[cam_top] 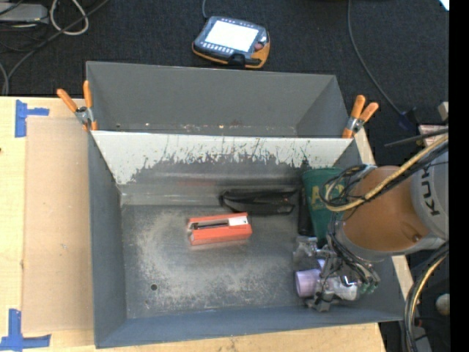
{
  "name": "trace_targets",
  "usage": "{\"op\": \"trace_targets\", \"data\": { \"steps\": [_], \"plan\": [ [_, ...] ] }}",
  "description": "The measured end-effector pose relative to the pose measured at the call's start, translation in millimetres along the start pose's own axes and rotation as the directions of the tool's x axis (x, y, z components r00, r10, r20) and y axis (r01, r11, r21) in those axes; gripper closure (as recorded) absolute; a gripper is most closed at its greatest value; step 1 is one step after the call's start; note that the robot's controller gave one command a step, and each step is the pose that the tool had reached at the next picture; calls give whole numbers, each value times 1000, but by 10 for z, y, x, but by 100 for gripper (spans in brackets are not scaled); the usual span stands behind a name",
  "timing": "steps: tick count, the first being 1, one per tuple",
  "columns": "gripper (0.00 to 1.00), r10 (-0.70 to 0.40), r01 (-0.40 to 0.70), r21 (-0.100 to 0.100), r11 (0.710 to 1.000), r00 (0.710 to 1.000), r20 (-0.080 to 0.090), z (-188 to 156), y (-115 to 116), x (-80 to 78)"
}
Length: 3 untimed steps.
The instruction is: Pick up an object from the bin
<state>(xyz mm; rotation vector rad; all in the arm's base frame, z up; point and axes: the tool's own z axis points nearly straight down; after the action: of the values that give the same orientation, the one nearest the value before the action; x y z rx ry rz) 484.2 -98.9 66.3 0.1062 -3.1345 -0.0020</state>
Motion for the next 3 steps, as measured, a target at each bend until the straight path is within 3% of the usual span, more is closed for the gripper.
{"op": "trace_targets", "data": {
  "steps": [1, 2, 3],
  "plan": [
    [0, -26, 26, 2, 1000, 1000, 17, -669, 116, 20],
    [0, -131, 131, -1, 991, 991, 2, -319, -44, -204],
    [0, -55, 55, 1, 999, 998, 12, -26, -105, -175]
  ]
}}
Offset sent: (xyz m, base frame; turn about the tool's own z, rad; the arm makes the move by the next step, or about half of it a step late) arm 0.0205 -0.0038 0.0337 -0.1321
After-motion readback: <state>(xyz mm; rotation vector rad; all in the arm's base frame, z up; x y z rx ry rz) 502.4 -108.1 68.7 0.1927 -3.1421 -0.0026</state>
